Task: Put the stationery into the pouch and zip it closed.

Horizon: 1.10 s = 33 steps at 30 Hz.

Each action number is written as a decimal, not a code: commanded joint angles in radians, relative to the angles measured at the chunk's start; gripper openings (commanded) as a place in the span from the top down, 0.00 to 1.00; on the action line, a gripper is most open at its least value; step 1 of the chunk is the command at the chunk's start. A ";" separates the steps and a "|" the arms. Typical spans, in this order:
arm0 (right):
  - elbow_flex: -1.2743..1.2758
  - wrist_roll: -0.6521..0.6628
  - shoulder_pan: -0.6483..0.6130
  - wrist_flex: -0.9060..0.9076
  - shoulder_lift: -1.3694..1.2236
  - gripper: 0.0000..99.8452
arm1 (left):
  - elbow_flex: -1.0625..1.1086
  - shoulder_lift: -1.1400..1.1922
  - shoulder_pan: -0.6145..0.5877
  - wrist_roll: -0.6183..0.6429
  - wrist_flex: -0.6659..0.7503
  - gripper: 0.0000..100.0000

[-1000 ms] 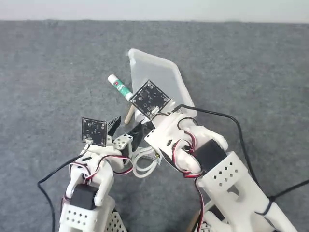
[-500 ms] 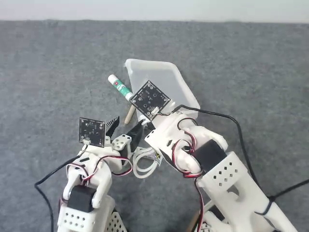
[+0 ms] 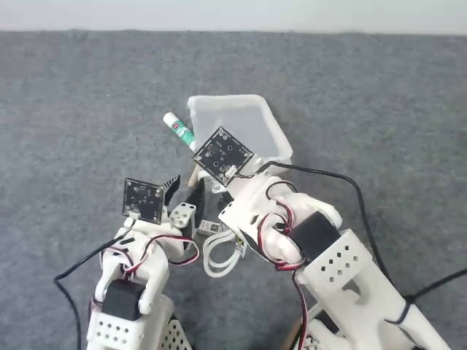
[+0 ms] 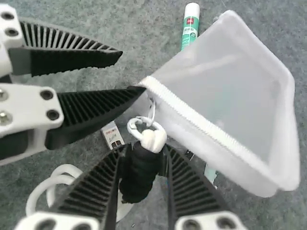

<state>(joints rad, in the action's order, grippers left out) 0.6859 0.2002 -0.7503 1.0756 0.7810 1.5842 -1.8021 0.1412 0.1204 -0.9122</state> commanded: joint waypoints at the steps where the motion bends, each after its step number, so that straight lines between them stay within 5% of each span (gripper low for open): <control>1: -0.008 0.000 -0.002 0.007 0.048 0.99 | -0.008 -0.026 -0.003 -0.034 0.026 0.89; 21: -0.015 -0.006 0.168 0.028 0.053 0.99 | -0.015 -0.026 -0.083 -0.038 0.034 0.97; 33: 0.032 -0.043 0.251 0.038 0.285 0.99 | -0.015 -0.026 -0.164 -0.038 0.049 0.97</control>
<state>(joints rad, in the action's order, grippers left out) 0.7258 0.1741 -0.5278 1.1109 0.9927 1.5842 -1.8021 -0.0061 0.0944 -0.8876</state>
